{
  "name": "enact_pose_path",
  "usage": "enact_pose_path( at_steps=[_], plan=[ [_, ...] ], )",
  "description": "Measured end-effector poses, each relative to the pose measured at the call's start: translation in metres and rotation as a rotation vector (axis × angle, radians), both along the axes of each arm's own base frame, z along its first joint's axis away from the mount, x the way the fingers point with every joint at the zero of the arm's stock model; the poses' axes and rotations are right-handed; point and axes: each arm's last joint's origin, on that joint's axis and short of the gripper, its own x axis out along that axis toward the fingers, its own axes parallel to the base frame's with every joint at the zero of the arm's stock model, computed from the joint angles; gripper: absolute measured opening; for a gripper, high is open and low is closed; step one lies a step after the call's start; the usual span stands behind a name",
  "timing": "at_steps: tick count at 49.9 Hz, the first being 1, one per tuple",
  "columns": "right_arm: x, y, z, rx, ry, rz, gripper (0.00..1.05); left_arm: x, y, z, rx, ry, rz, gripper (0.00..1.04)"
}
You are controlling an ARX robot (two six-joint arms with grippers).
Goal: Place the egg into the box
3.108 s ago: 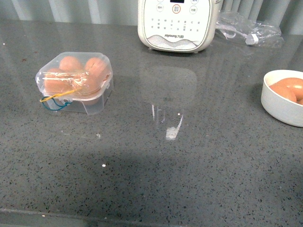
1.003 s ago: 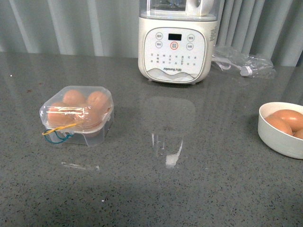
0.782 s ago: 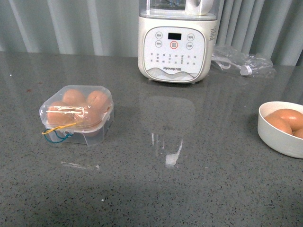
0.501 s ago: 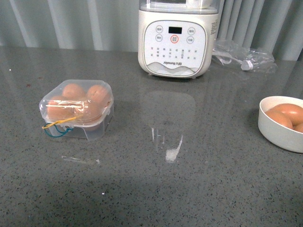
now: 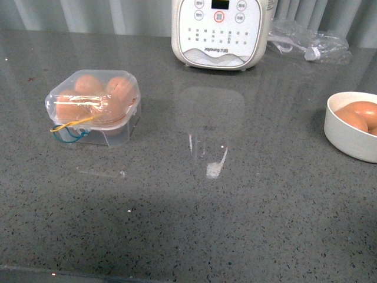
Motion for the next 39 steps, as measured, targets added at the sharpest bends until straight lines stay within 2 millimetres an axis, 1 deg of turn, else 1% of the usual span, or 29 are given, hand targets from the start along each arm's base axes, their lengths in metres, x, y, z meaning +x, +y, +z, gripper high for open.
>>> enact_pose_path(
  at_steps=[39],
  plan=[
    [0.0000,0.0000,0.0000,0.000,0.000,0.000,0.97,0.0000,0.0000,0.0000,0.000,0.000,0.000,0.98]
  ],
)
